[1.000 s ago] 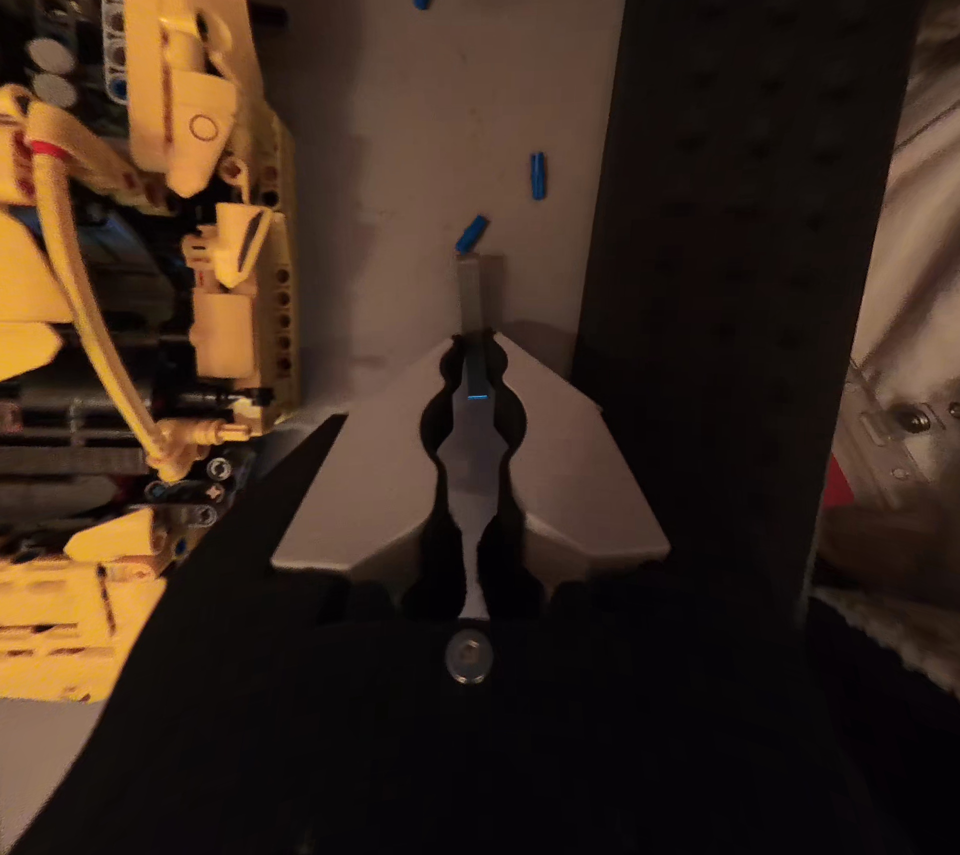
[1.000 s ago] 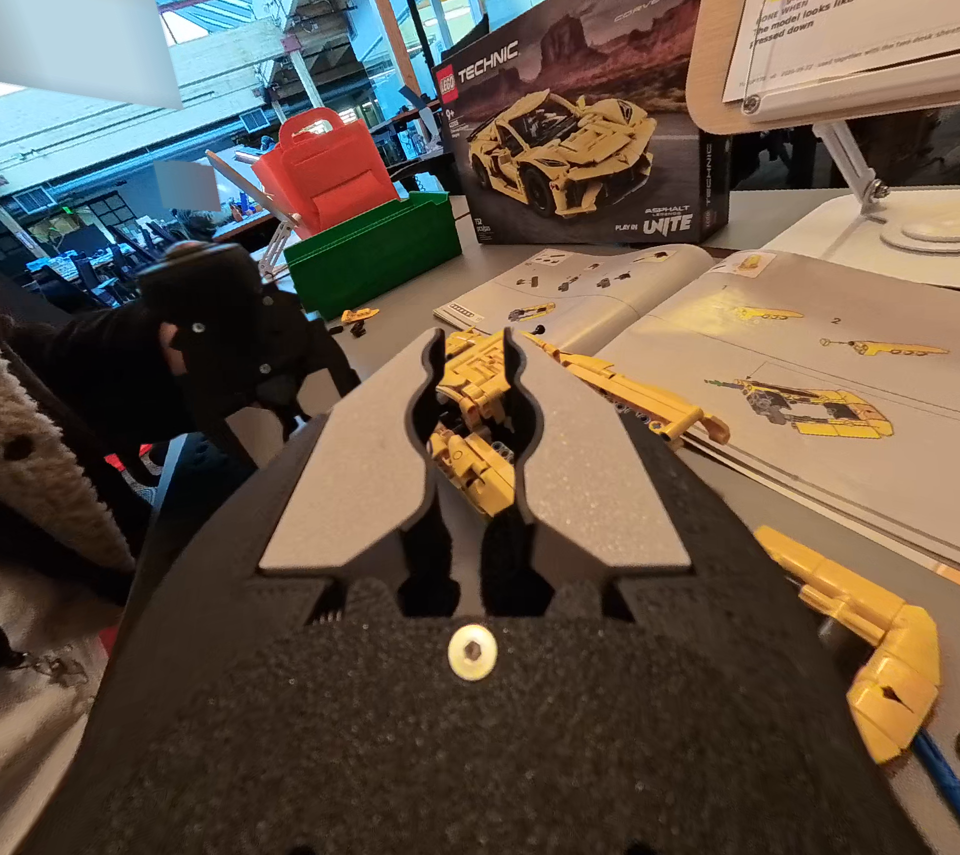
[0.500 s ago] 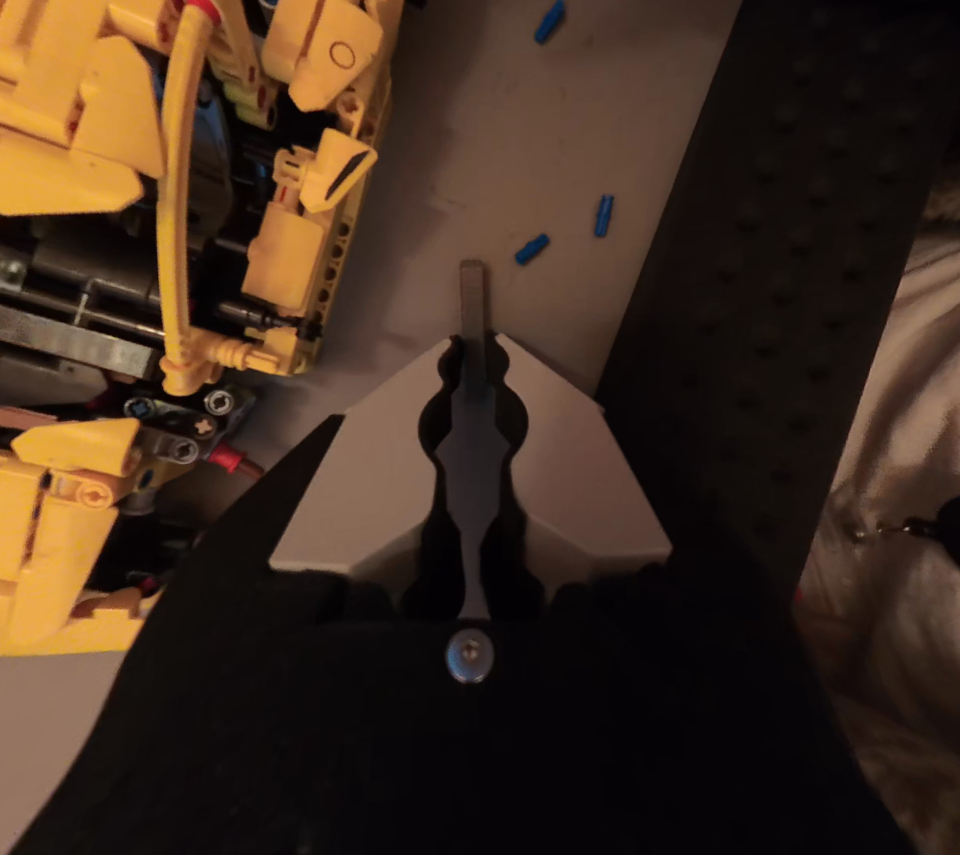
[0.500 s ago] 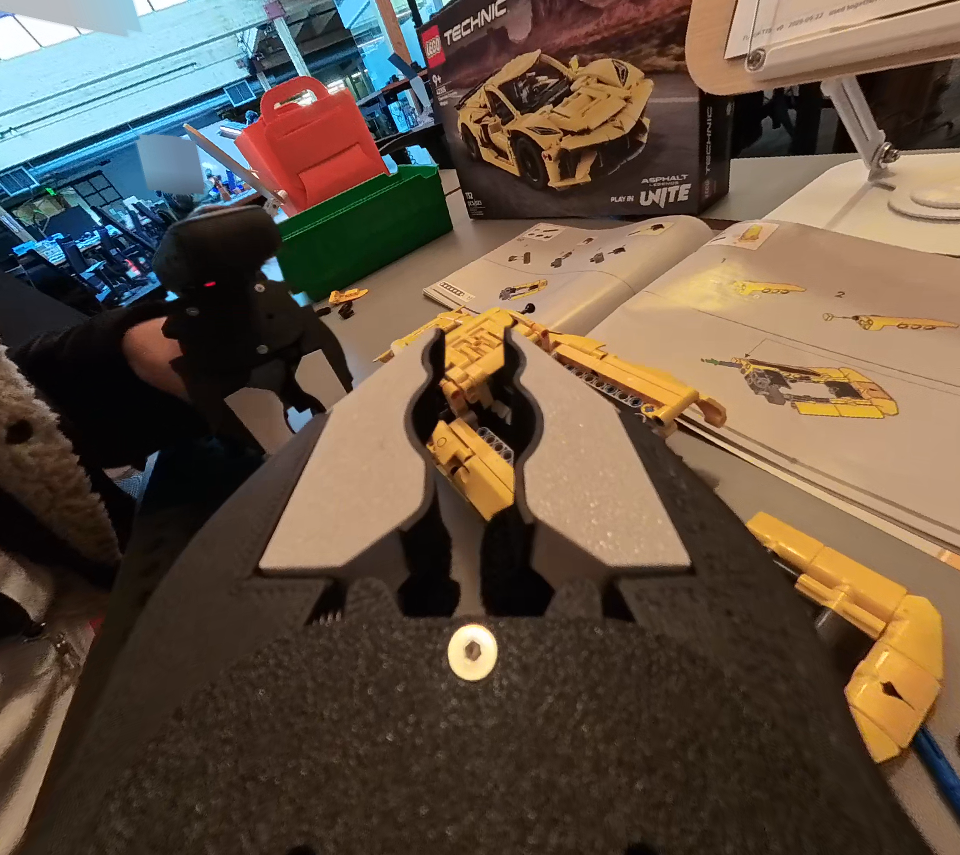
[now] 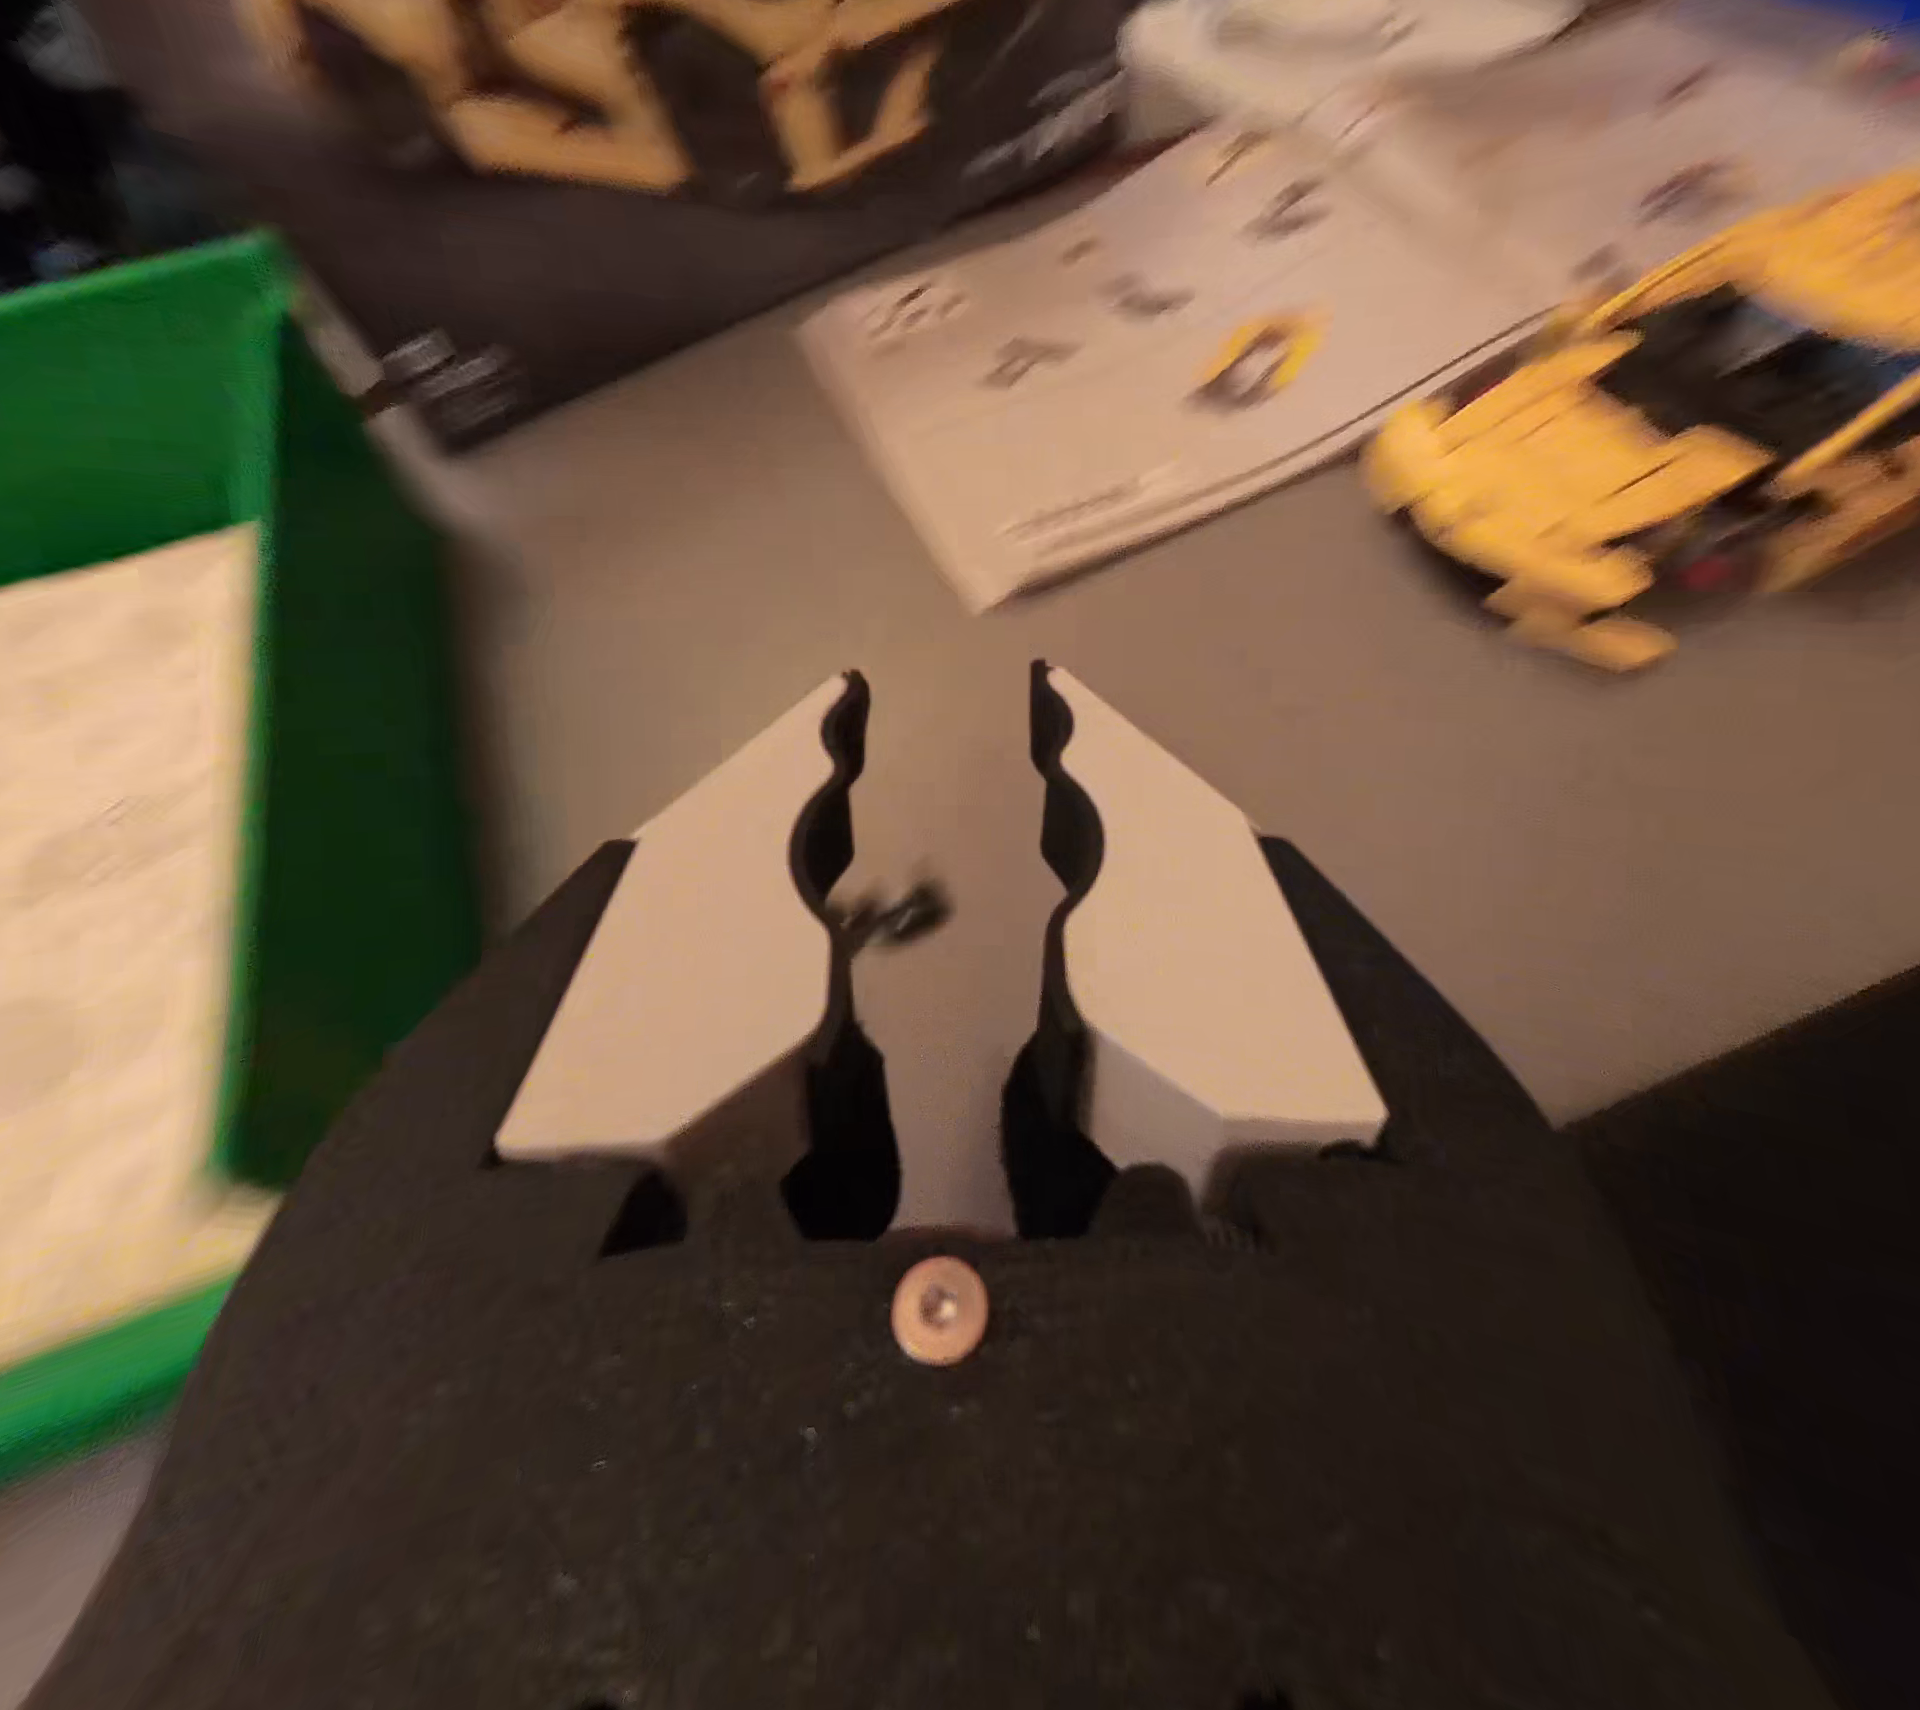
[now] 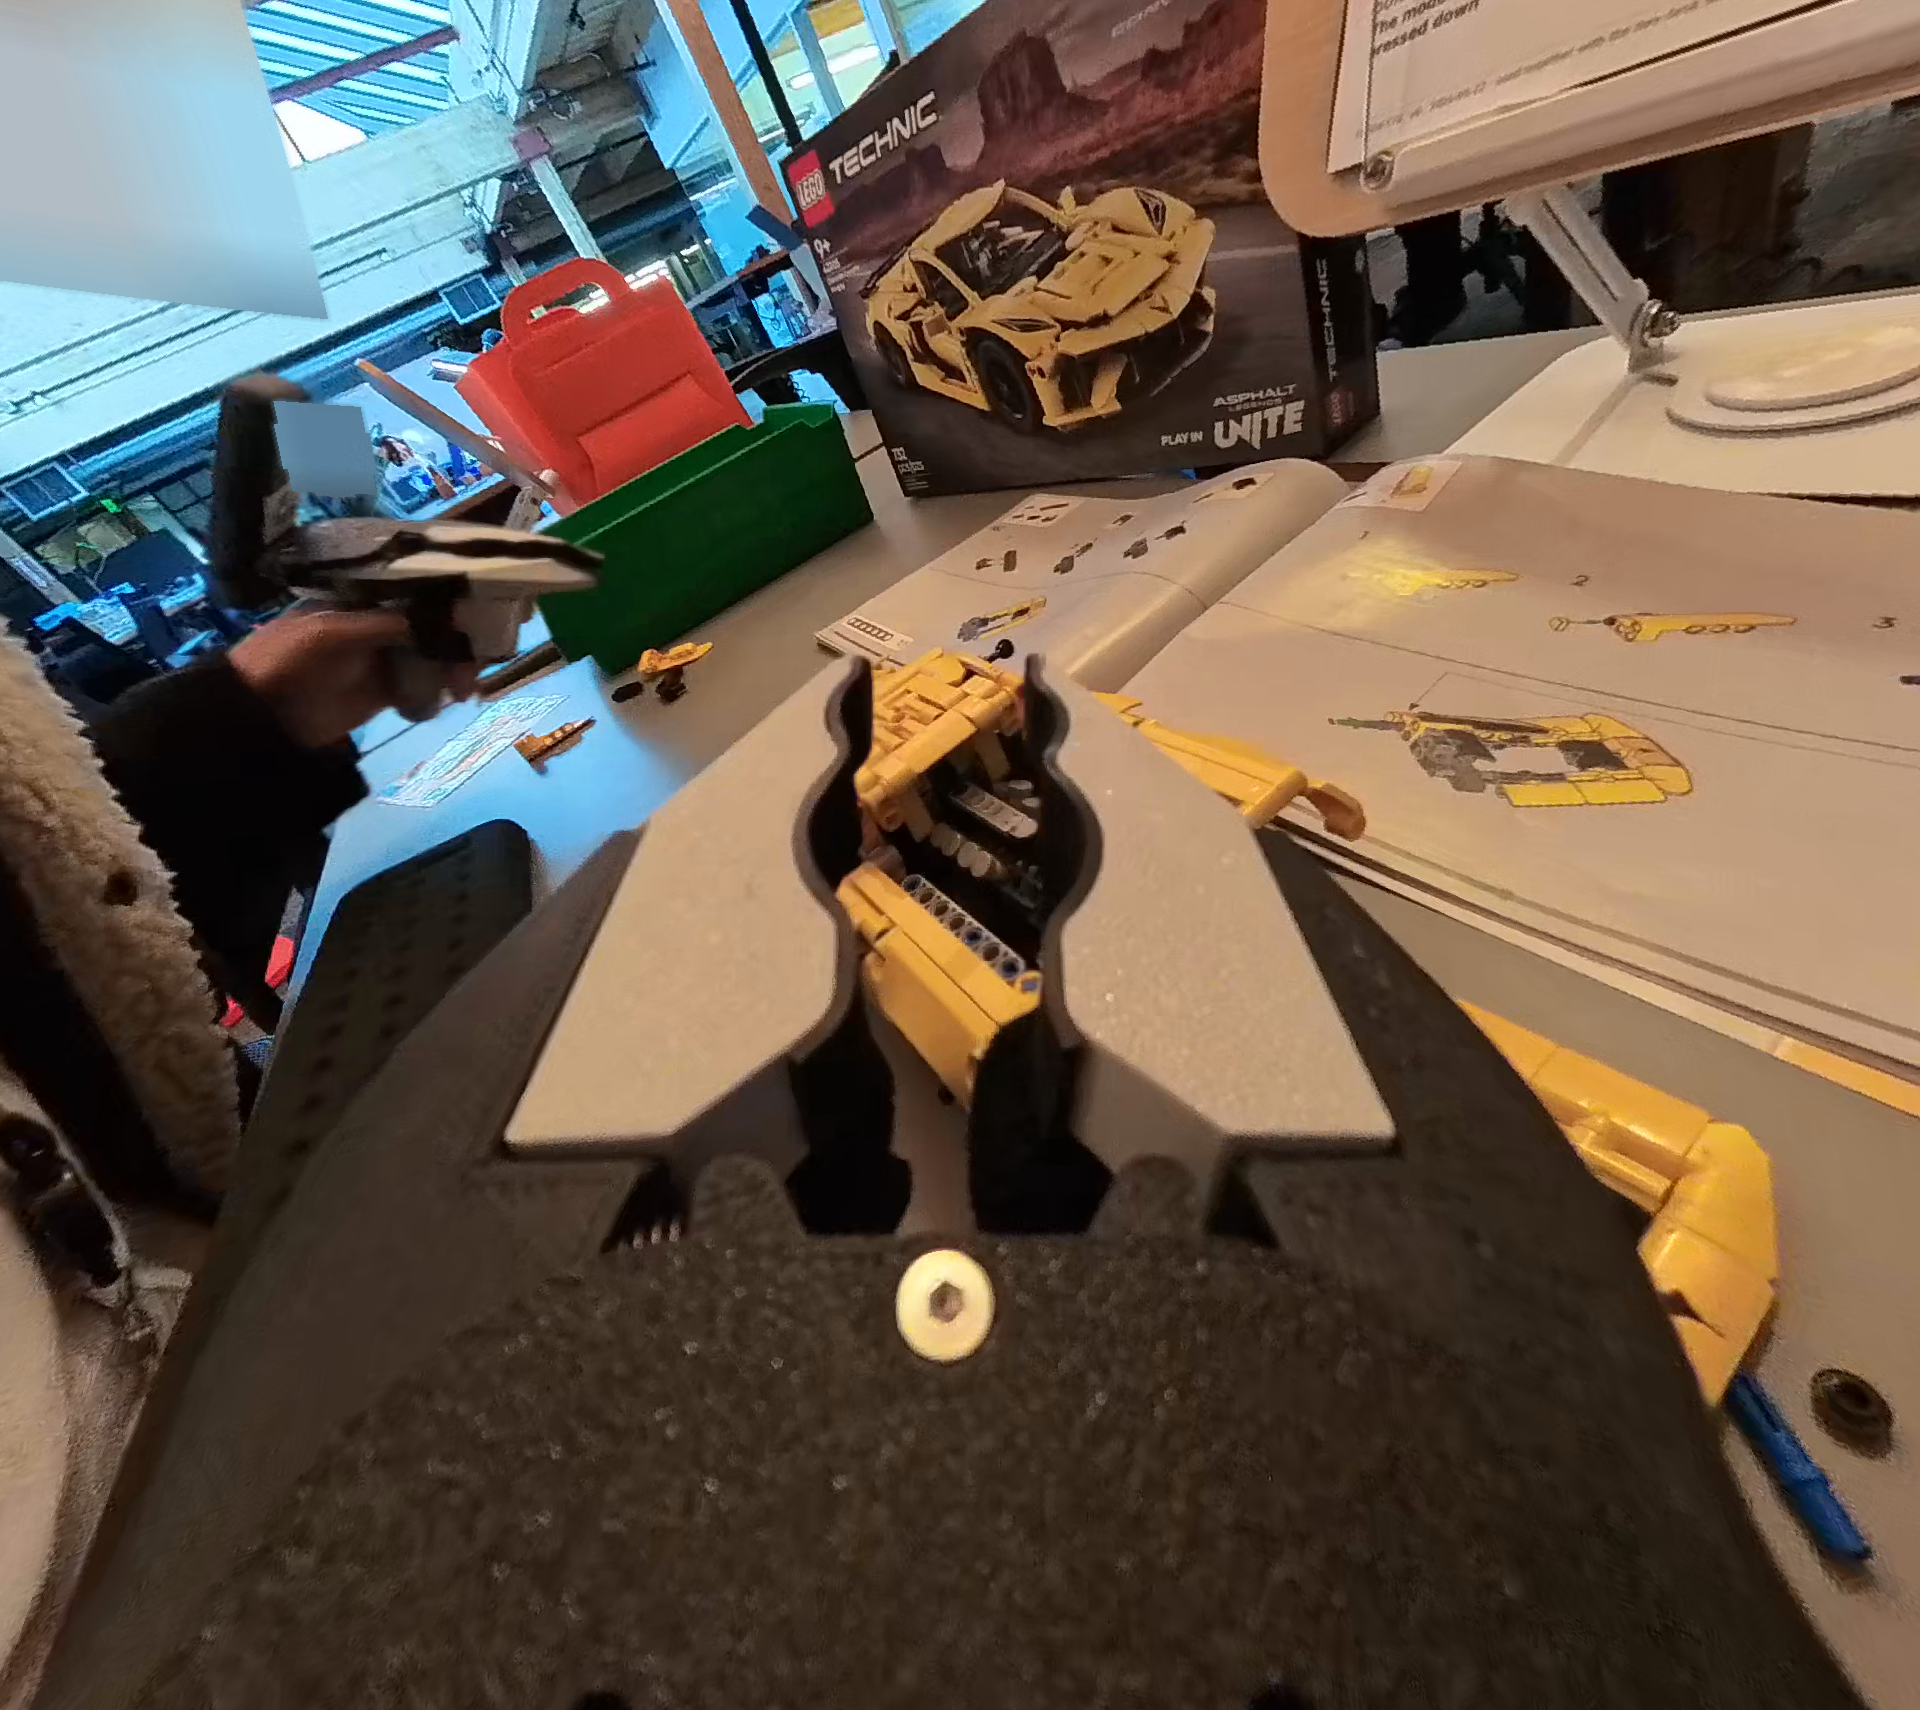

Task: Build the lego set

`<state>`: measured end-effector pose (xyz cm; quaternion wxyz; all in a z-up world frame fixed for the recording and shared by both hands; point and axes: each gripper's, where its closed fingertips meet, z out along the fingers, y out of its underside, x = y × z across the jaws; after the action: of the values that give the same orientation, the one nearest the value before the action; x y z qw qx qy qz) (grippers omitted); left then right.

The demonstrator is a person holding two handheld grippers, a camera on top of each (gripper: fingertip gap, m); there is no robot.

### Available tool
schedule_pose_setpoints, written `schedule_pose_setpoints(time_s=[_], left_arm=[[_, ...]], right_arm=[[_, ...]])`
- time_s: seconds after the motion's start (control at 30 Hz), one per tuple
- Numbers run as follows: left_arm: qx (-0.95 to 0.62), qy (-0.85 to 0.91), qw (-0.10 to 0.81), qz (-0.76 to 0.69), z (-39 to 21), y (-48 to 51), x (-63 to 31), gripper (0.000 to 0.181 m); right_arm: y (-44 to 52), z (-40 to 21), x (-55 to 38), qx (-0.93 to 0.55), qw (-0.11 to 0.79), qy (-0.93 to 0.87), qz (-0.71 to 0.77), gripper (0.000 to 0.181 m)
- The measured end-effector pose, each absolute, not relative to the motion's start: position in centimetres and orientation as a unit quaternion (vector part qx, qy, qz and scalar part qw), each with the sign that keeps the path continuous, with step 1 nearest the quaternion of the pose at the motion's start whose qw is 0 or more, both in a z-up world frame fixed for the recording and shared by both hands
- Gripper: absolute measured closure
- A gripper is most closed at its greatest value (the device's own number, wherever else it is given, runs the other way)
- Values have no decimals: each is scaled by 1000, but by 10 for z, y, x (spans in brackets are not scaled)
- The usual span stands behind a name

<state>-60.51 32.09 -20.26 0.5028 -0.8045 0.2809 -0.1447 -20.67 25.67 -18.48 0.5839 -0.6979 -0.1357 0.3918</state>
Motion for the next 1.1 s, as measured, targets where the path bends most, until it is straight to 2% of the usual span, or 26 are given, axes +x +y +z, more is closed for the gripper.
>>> schedule_pose_setpoints(time_s=[0.07, 0.2, 0.33, 0.6, 0.7, 0.83, 0.97, 1.1], left_arm=[[-837, 270, 464, -107, -222, 310, -648, 150], [-879, 237, 395, -123, -260, 295, -667, 149], [-881, 206, 409, -119, -270, 308, -662, 147], [-900, 238, 364, -18, -289, 312, -690, 144], [-907, 234, 349, -38, -297, 311, -695, 148], [-902, 235, 355, -73, -301, 311, -690, 174], [-897, 248, 344, -129, -291, 308, -665, 175], [-826, 315, 395, -249, -238, 297, -569, 175]], right_arm=[[259, -190, -207, -705, 577, -135, 389, 153], [262, -196, -209, -714, 564, -135, 391, 154], [261, -197, -213, -719, 561, -139, 386, 154], [259, -208, -214, -735, 543, -145, 381, 154], [261, -210, -215, -735, 539, -142, 386, 154], [261, -210, -215, -736, 538, -142, 386, 154], [261, -206, -213, -730, 542, -135, 394, 154], [260, -204, -211, -726, 547, -133, 394, 155]])
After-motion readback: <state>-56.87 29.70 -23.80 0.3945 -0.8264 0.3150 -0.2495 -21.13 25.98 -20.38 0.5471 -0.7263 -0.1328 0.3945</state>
